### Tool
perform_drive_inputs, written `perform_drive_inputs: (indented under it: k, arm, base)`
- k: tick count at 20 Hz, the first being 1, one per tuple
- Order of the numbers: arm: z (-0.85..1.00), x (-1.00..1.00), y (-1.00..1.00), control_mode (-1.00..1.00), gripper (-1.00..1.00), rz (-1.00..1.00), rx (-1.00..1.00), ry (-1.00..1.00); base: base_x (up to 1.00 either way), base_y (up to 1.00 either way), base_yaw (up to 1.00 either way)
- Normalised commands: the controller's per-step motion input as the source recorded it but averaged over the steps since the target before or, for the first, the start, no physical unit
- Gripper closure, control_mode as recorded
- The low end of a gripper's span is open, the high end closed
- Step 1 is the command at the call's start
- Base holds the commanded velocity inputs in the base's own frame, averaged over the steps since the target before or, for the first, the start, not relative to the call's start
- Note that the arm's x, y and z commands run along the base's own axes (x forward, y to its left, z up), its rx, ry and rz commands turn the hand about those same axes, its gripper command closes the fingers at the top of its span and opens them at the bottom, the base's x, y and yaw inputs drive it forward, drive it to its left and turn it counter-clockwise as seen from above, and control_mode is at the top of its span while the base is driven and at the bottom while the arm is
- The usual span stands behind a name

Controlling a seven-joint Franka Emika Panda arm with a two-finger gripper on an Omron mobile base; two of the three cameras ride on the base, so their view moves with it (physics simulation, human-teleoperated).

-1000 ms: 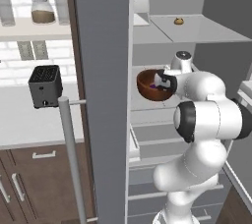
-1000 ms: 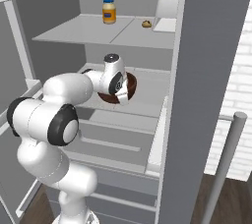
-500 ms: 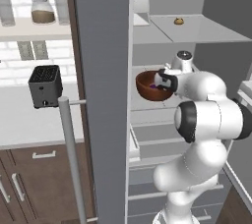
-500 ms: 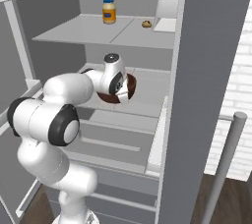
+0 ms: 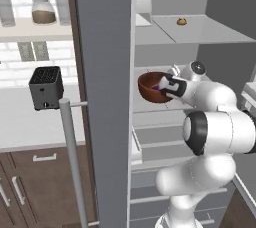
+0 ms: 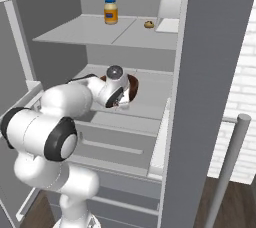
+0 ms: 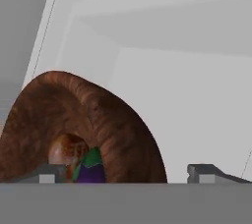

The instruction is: Pick the chicken drumstick and eggplant from their plates and place them in the bowl. Then put the bowl in the fridge.

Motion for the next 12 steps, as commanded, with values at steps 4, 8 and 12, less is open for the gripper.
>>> perform_drive_inputs:
  k: [4,8,12]
  arm:
    - [0.73,-0.23,0.00,-1.00,-1.00,0.00,0.14,-0.09]
    - [0.42,-0.36,0.00,-1.00,-1.00,0.00,0.01,-0.09]
    - [0.17,-0.57,0.00,-1.00,-1.00,0.00,0.00,-0.13]
  base:
    - [0.00,0.00,0.00]
    - [0.00,0.00,0.00]
    - [0.00,0.00,0.00]
